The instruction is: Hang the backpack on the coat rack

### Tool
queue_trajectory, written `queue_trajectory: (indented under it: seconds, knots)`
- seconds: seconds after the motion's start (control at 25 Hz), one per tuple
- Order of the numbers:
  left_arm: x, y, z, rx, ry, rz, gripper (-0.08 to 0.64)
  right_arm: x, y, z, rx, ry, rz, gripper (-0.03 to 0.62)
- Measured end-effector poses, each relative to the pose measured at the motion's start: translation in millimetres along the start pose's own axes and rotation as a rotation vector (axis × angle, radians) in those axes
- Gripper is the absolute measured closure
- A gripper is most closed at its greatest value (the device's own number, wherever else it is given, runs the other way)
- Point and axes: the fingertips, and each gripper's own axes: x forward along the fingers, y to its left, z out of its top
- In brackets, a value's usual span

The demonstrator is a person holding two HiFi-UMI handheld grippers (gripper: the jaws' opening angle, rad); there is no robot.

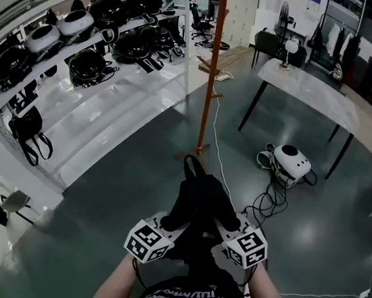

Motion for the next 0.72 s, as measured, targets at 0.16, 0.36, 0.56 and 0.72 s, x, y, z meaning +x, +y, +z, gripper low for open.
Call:
queue_trajectory:
  seconds: [0.16,0.36,0.56,0.72]
  knots:
    - [44,54,29,0.009,0.027,0.008,0.503,45,-57,18,0.021,-0.019,0.016,0.566]
    - [97,117,76,0.045,0.041,0.021,0.503,94,-132,51,0.043,-0.053,0.019,0.566]
    - [141,155,114,0.071,0.026,0.027,0.503,120,-190,78,0.018,-0.083,0.011,0.566]
    - [165,181,137,0.091,0.011,0.035,0.503,139,-224,96,-0.014,-0.097,0.002,0.566]
